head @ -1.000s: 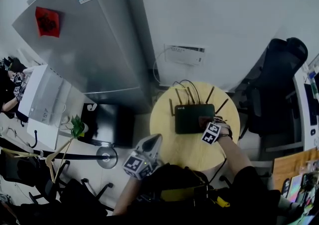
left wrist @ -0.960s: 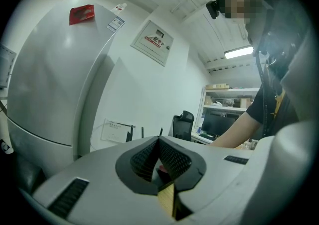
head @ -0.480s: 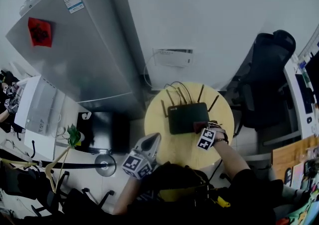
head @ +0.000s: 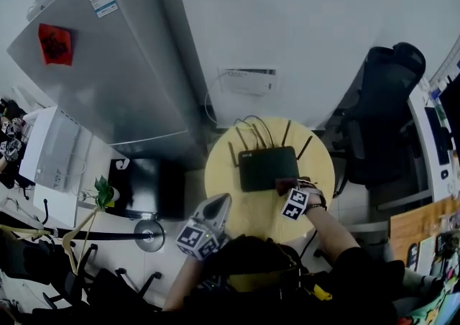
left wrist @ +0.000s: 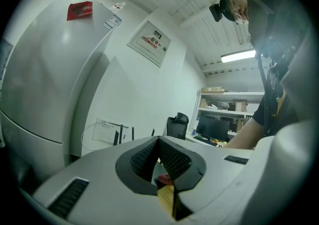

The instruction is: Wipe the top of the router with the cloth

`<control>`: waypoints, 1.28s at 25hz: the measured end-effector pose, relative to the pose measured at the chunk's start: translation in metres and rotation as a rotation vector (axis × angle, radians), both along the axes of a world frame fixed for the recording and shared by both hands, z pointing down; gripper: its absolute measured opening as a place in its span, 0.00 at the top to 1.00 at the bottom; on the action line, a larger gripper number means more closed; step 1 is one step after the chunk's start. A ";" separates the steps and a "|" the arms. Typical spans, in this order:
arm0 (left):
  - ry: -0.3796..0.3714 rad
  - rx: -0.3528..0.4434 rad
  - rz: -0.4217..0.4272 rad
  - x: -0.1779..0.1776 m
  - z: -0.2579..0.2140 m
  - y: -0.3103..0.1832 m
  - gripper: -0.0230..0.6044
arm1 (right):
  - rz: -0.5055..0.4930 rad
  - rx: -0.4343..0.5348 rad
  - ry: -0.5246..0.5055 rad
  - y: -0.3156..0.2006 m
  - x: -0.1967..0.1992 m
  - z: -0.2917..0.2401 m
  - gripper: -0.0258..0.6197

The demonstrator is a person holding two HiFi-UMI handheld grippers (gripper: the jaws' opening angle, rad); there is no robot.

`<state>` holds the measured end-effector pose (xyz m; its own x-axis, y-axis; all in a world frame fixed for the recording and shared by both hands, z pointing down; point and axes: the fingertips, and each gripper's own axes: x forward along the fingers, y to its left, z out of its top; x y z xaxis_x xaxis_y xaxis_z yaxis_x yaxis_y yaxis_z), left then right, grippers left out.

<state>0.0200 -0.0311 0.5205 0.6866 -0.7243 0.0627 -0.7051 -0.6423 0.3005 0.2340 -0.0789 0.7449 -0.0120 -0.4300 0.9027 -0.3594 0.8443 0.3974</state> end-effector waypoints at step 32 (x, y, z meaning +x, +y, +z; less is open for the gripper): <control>-0.034 -0.021 -0.034 0.033 -0.004 -0.017 0.96 | 0.352 -0.264 -0.189 -0.047 0.120 0.009 0.86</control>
<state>0.0533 -0.0477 0.5168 0.6587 -0.7456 0.1006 -0.7364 -0.6115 0.2894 0.3545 -0.1262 0.7539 -0.0810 -0.1935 0.9777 -0.6868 0.7217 0.0859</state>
